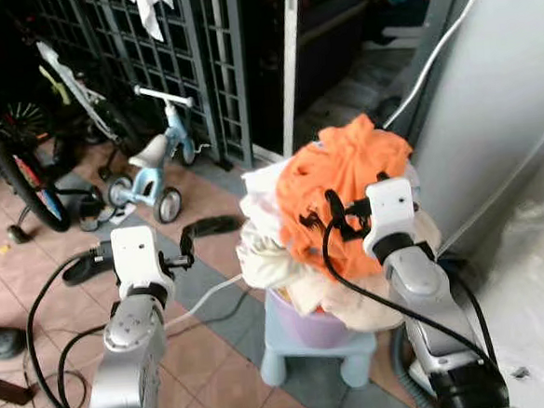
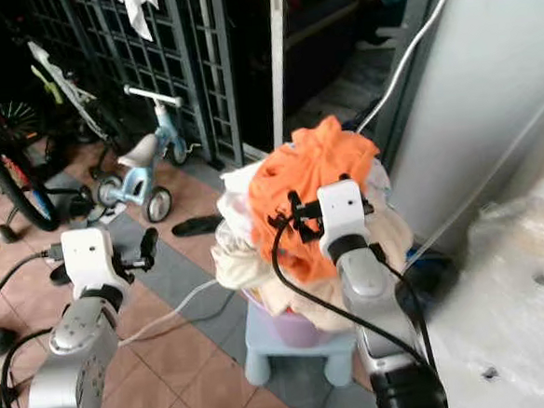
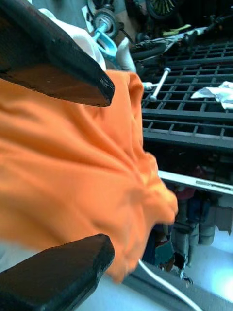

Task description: Clothes washing

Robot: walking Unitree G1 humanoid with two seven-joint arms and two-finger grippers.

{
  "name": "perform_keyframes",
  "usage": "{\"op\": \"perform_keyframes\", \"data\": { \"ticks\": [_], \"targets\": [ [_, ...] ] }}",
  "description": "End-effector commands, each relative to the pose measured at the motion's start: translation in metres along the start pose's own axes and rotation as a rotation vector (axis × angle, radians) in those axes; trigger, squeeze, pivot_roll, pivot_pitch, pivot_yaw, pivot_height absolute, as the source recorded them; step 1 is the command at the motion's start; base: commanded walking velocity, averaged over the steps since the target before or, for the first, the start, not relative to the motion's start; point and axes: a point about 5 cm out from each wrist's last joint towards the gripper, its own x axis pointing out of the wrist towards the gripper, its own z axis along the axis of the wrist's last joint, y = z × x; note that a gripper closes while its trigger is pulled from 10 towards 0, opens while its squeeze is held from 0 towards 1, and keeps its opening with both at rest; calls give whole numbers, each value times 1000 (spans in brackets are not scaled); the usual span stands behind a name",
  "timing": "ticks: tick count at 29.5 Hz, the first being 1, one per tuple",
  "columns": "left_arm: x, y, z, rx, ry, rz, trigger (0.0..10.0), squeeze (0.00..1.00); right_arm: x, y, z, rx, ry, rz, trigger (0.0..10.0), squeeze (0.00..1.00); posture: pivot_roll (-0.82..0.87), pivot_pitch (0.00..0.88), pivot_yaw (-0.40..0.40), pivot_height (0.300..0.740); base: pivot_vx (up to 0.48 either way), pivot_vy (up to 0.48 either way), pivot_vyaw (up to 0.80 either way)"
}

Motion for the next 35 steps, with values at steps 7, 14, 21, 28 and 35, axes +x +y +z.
{"op": "perform_keyframes", "data": {
  "ticks": [7, 14, 21, 28, 35],
  "targets": [
    [0, 0, 3, -27, -15, 8, 10000, 0, 3, -8, 0, -8, 11, -10, 10000, 0, -32, 0, 3, 740, 0, -57, 0],
    [-1, 5, 4, -35, -8, 55, 10000, 0, 10, 11, 10, 73, -20, 113, 10000, 0, -20, 0, 5, 740, 0, 0, 0],
    [-3, 7, 4, -11, -9, 79, 10000, 0, 14, 15, 7, 57, 25, 136, 10000, 0, -13, 0, 5, 740, 0, 0, 0],
    [-4, 10, 5, -5, -5, 89, 10000, 0, 17, 12, 4, -4, 27, 139, 10000, 0, -2, 0, 13, 740, 0, 0, 0],
    [-3, 13, 14, 29, -36, 87, 10000, 0, 34, 29, -7, 67, 149, 188, 10000, 0, 23, 0, 14, 740, 0, 0, 0]
  ]
}}
